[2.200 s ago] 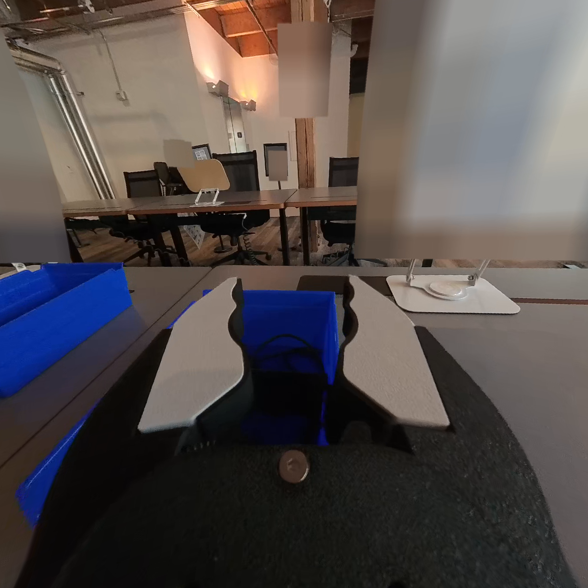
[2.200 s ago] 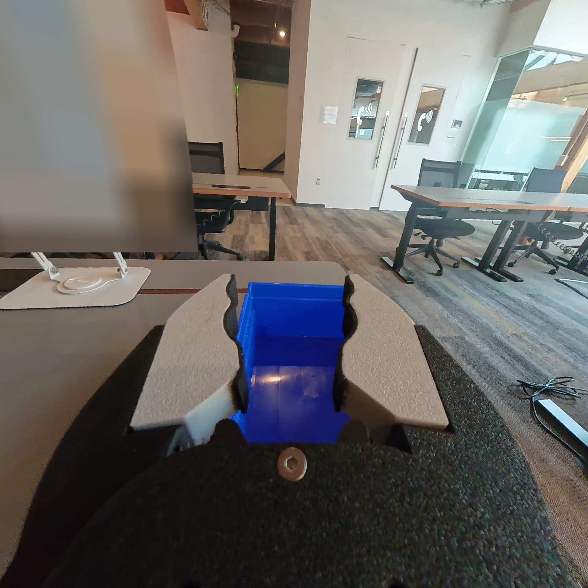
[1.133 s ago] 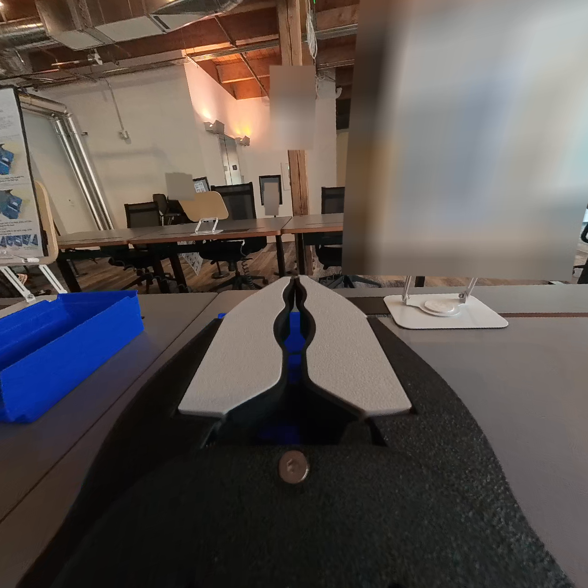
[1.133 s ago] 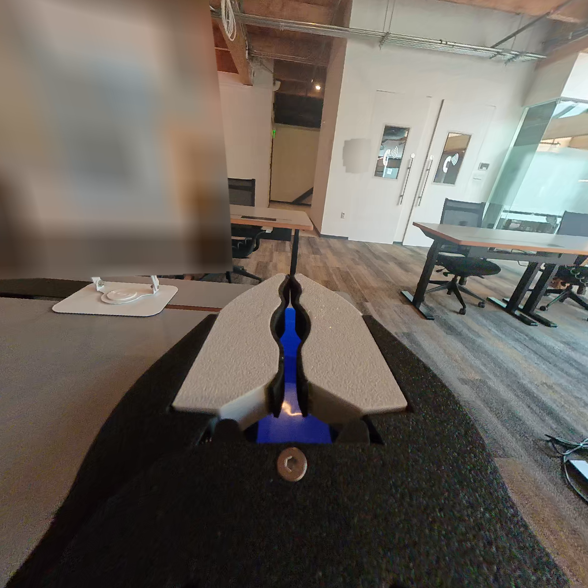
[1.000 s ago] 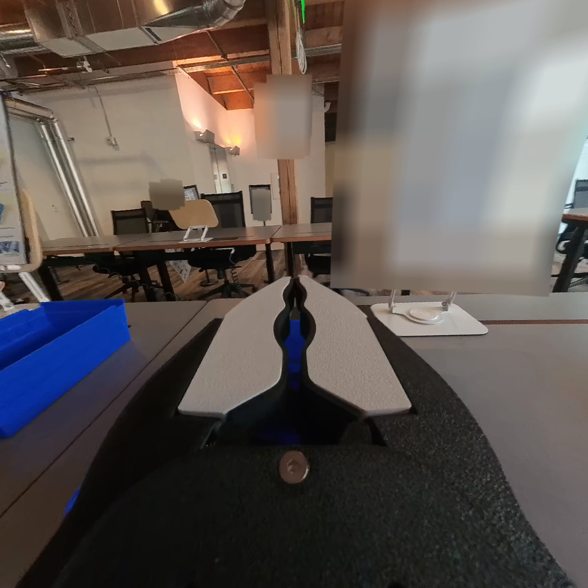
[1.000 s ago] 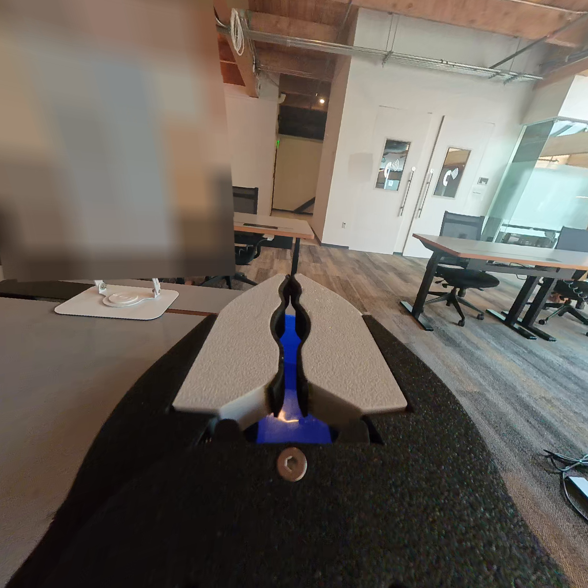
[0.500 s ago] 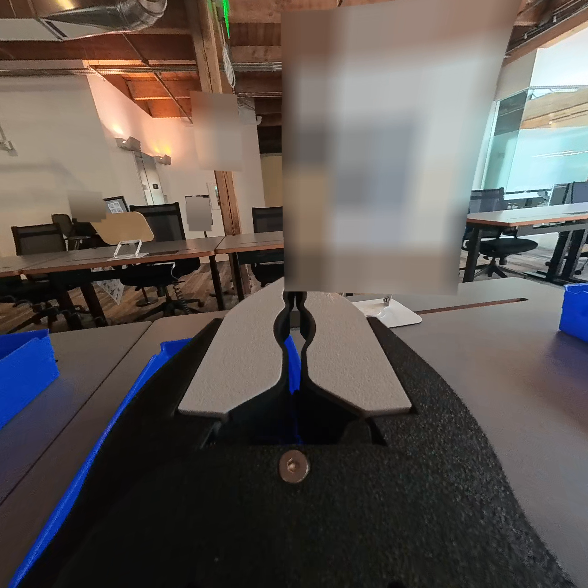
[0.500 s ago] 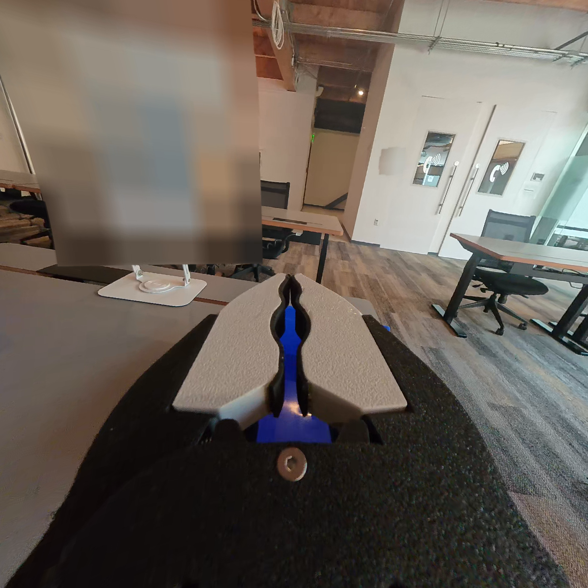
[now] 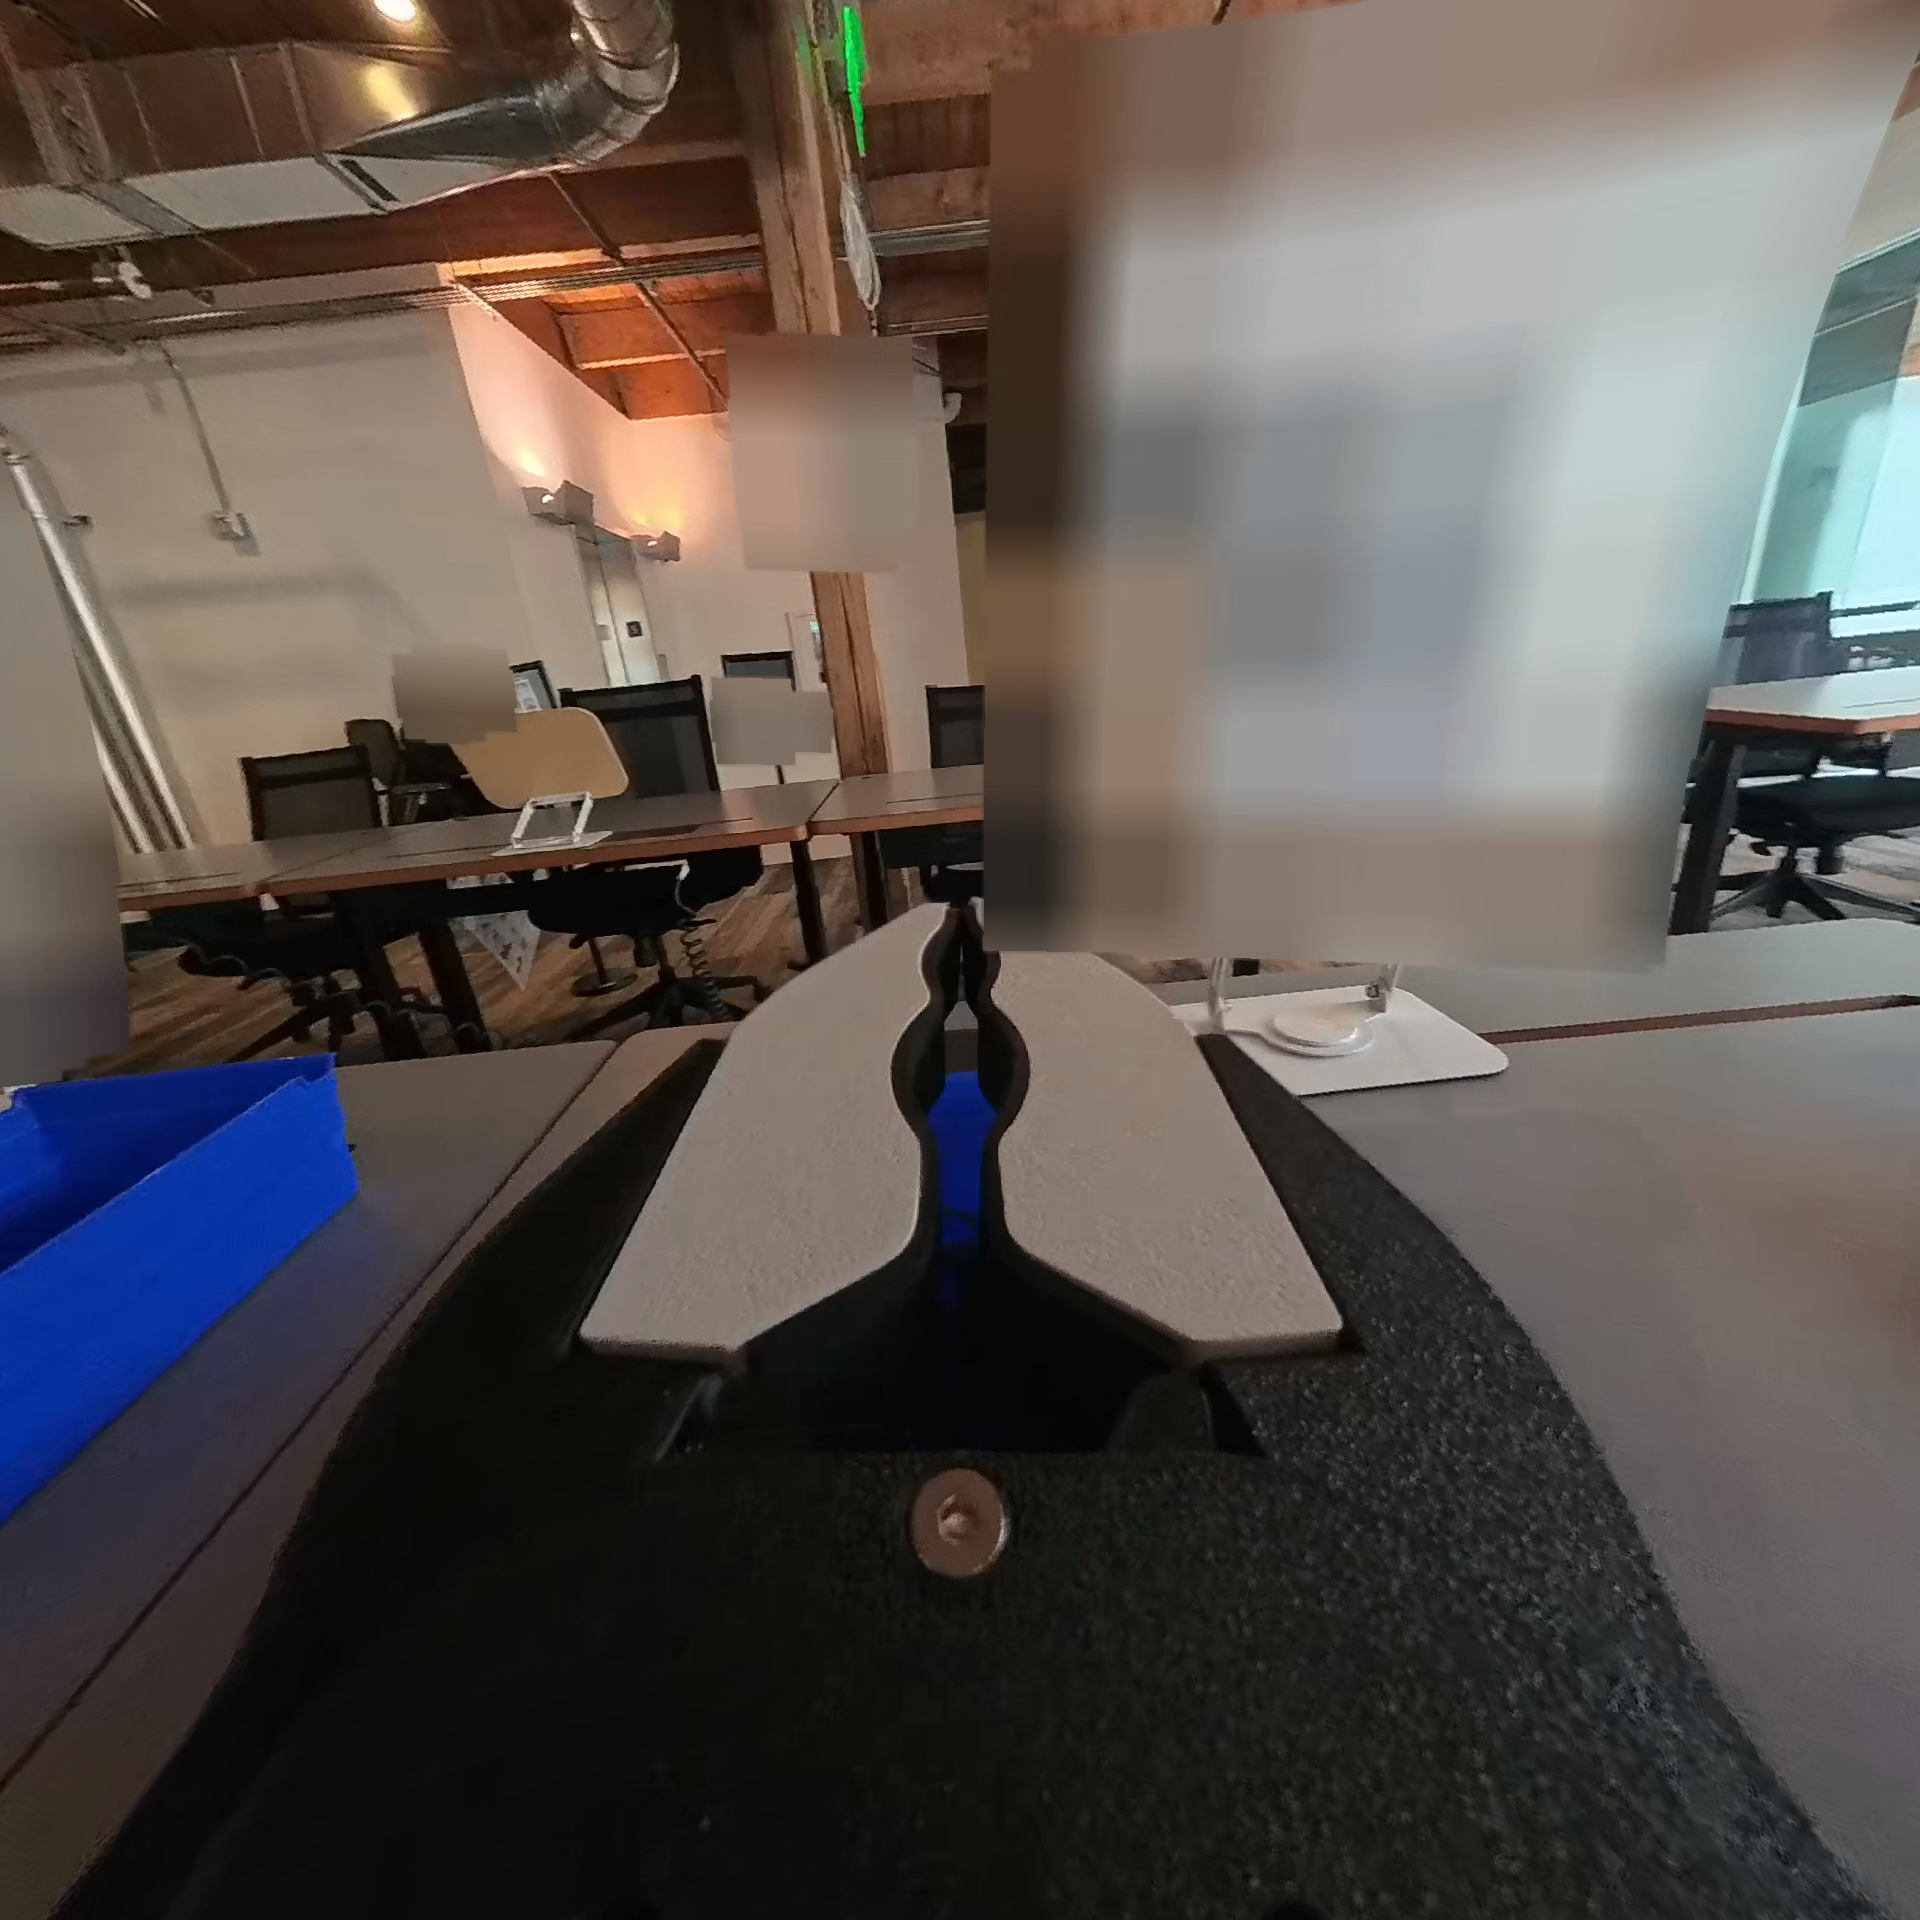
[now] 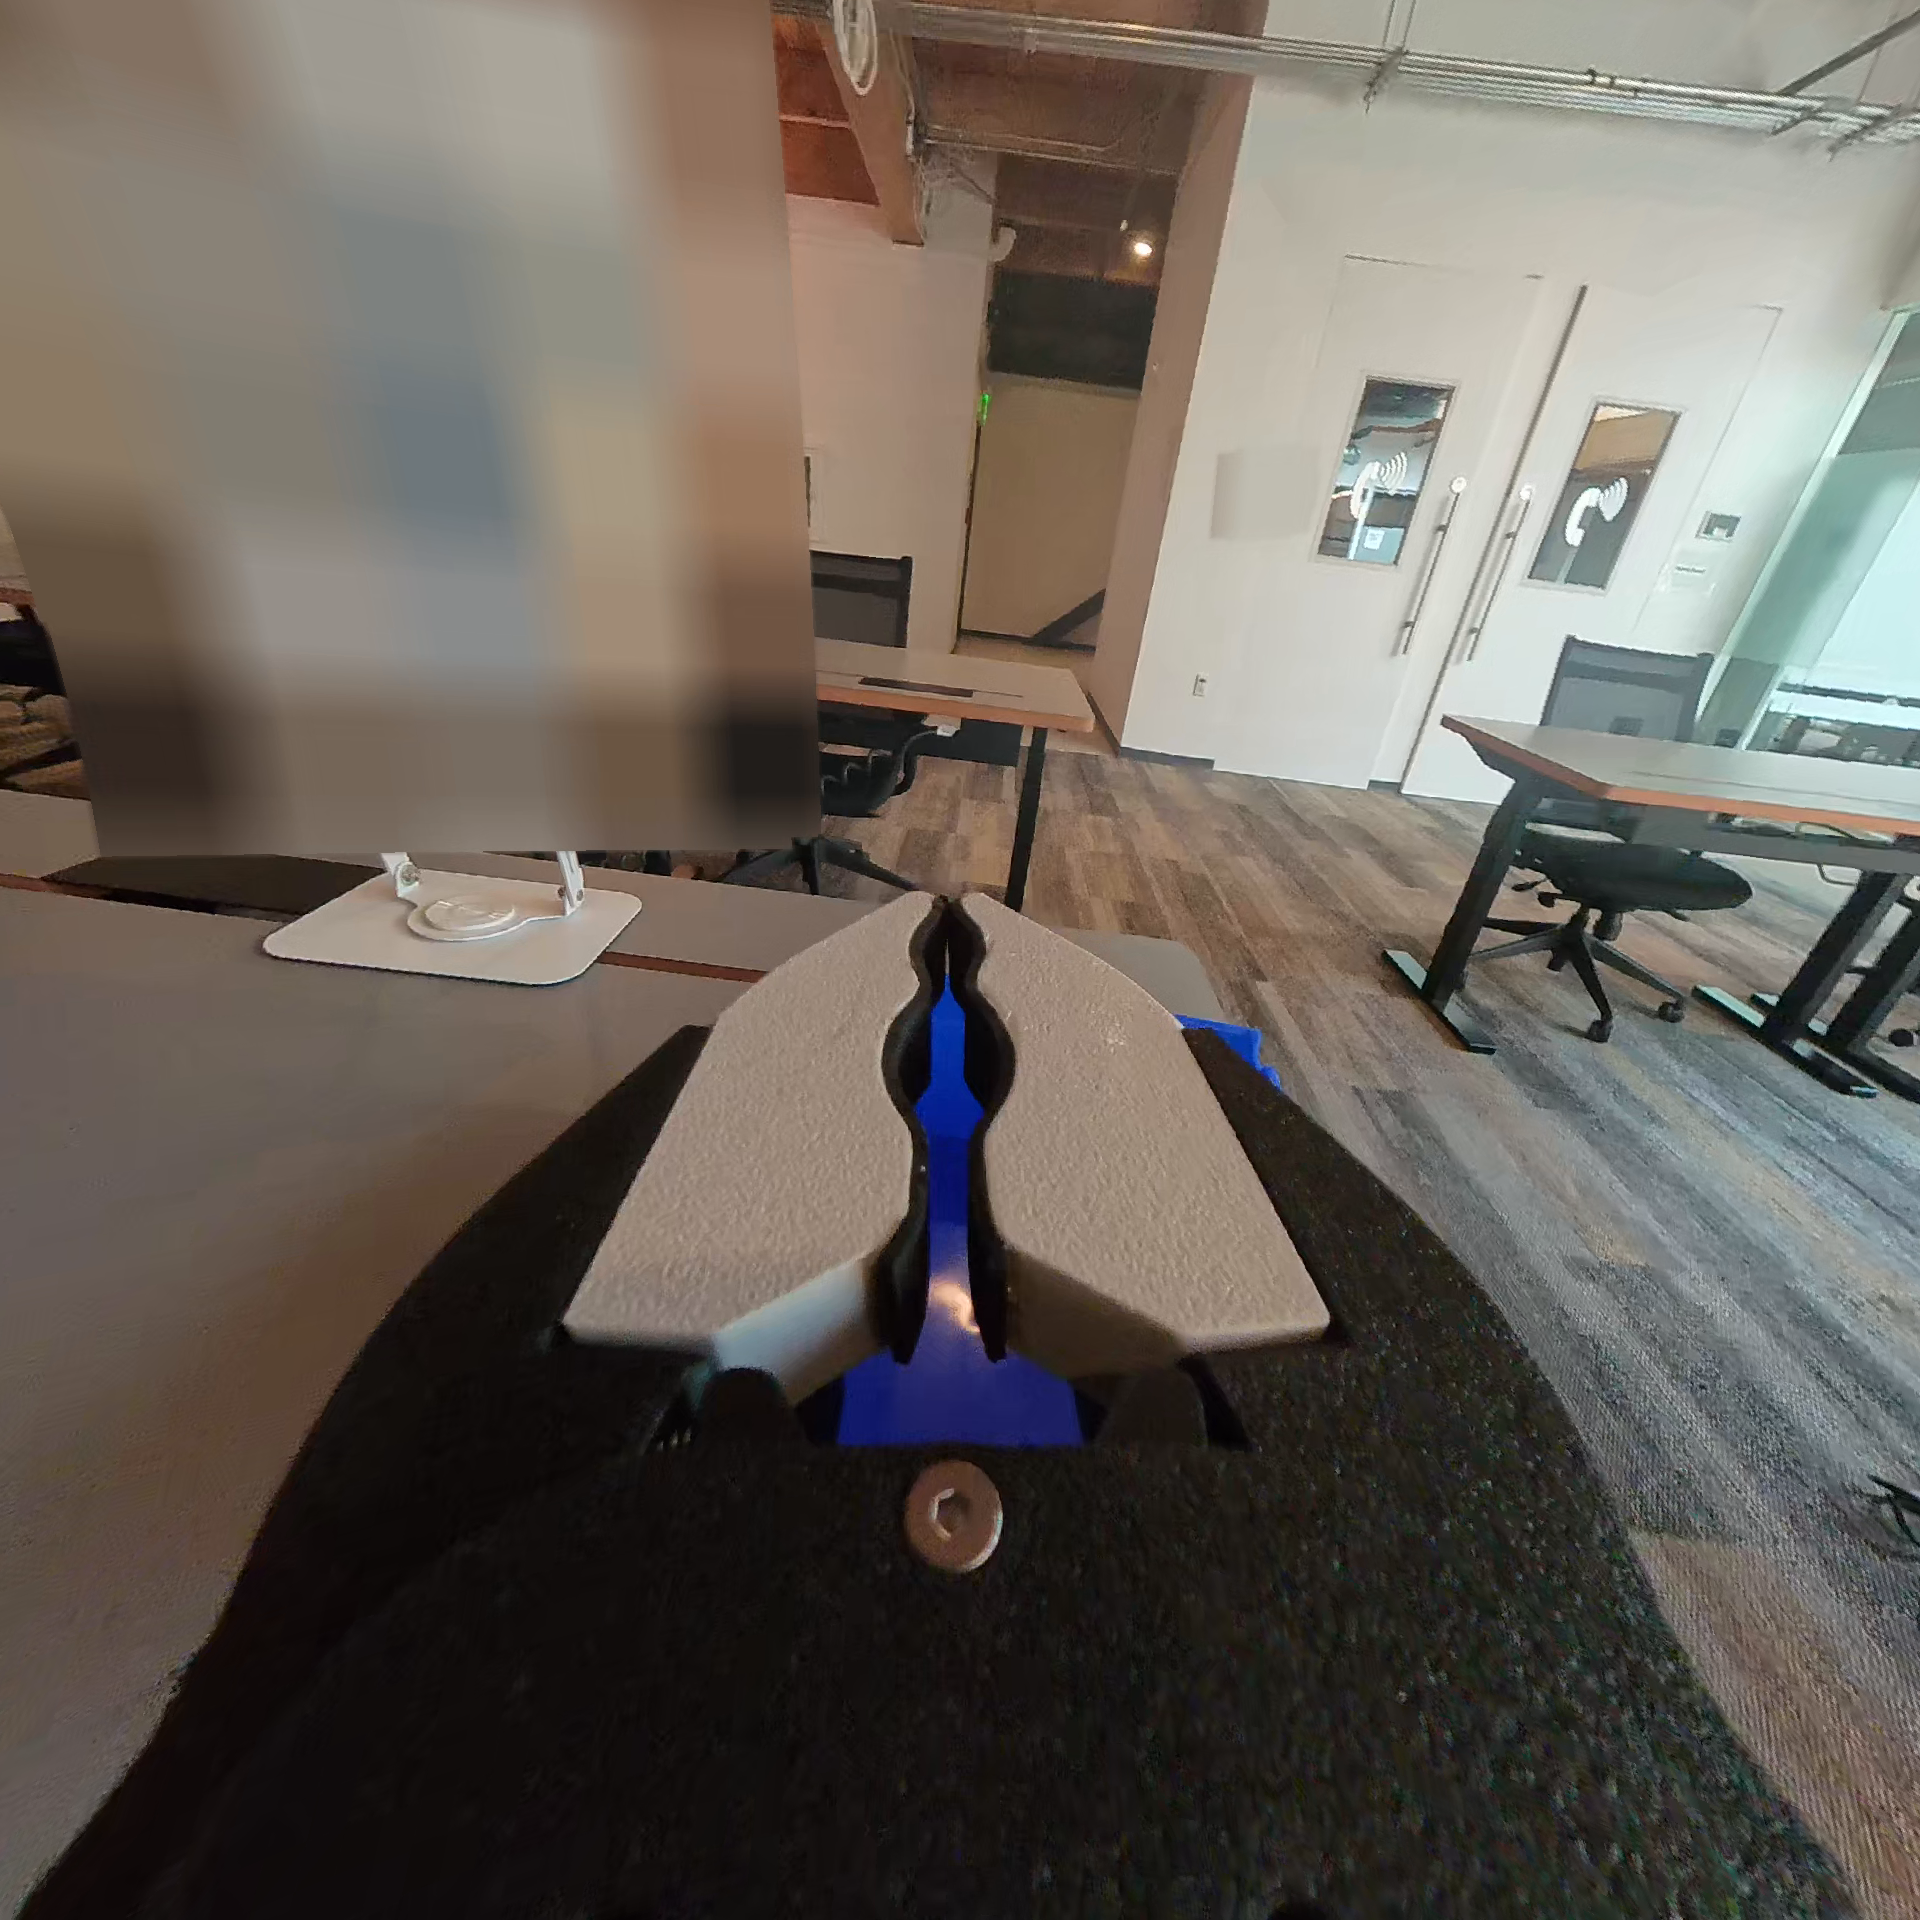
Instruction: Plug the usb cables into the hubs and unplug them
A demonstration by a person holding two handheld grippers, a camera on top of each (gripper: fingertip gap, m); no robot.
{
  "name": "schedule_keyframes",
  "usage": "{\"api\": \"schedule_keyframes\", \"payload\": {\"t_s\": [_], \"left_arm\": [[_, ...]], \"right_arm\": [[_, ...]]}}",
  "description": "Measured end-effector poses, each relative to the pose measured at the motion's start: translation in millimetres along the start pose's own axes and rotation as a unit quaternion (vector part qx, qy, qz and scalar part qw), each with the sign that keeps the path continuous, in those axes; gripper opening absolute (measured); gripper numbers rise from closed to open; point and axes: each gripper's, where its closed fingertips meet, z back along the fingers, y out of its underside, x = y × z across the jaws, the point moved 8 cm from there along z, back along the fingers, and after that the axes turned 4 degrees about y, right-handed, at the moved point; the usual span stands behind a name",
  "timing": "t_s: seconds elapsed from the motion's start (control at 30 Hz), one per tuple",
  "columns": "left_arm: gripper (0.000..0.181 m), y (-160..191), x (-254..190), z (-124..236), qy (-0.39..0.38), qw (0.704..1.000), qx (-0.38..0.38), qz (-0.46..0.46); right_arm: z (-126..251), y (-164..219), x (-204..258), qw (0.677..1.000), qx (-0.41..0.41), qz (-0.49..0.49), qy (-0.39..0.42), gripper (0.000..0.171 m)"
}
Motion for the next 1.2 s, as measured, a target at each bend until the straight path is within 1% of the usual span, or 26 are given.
{"api": "schedule_keyframes", "payload": {"t_s": [0.13, 0.23, 0.33, 0.4, 0.47, 0.6, 0.67, 0.77, 0.87, 0.93, 1.03, 1.07, 1.17, 1.2], "left_arm": [[0.000, 1.9, 4.4, 0.6, -0.029, 0.999, 0.007, -0.015], [0.007, 4.7, 7.5, -0.3, -0.038, 0.999, 0.018, -0.015], [0.018, 8.0, 10.2, -1.4, -0.036, 0.999, 0.027, -0.018], [0.023, 10.4, 12.2, -1.9, -0.036, 0.998, 0.037, -0.023], [0.031, 12.4, 13.6, -2.1, -0.031, 0.998, 0.047, -0.033], [0.055, 14.9, 14.8, -2.6, -0.018, 0.996, 0.081, -0.045], [0.067, 15.8, 16.0, -2.5, -0.020, 0.994, 0.098, -0.046], [0.081, 17.1, 18.0, -3.2, -0.025, 0.991, 0.121, -0.047], [0.087, 19.1, 19.4, -6.0, -0.014, 0.988, 0.151, -0.031], [0.081, 20.2, 22.0, -9.2, -0.001, 0.986, 0.167, -0.018], [0.053, 18.6, 27.8, -18.3, 0.042, 0.983, 0.173, -0.042], [0.047, 17.5, 31.6, -23.3, 0.054, 0.981, 0.178, -0.049], [0.045, 13.8, 42.8, -41.9, 0.088, 0.972, 0.206, -0.070], [0.041, 12.7, 45.8, -48.3, 0.103, 0.969, 0.213, -0.075]], "right_arm": [[-4.4, 3.2, 1.7, 1.000, 0.004, -0.001, 0.007, 0.000], [-7.9, 6.0, 3.0, 1.000, 0.007, 0.002, 0.009, 0.000], [-10.6, 8.3, 3.4, 1.000, 0.008, 0.001, 0.010, 0.006], [-11.8, 9.7, 2.6, 1.000, 0.006, -0.005, 0.011, 0.013], [-13.0, 10.9, 2.2, 1.000, 0.006, -0.008, 0.006, 0.026], [-15.8, 12.7, 0.7, 1.000, 0.008, -0.009, 0.005, 0.056], [-17.3, 14.1, 0.5, 1.000, 0.013, -0.010, 0.002, 0.064], [-19.0, 16.6, 0.7, 1.000, 0.018, -0.009, -0.006, 0.065], [-20.2, 19.0, -0.8, 1.000, 0.024, -0.011, -0.008, 0.062], [-20.5, 20.2, -2.2, 1.000, 0.026, -0.010, -0.009, 0.059], [-20.5, 22.3, -5.5, 0.999, 0.032, -0.010, -0.007, 0.055], [-20.4, 22.8, -6.7, 0.999, 0.033, -0.011, -0.005, 0.054], [-20.2, 24.2, -9.7, 0.999, 0.036, -0.012, -0.002, 0.050], [-20.1, 24.4, -10.1, 0.999, 0.037, -0.011, -0.001, 0.050]]}}
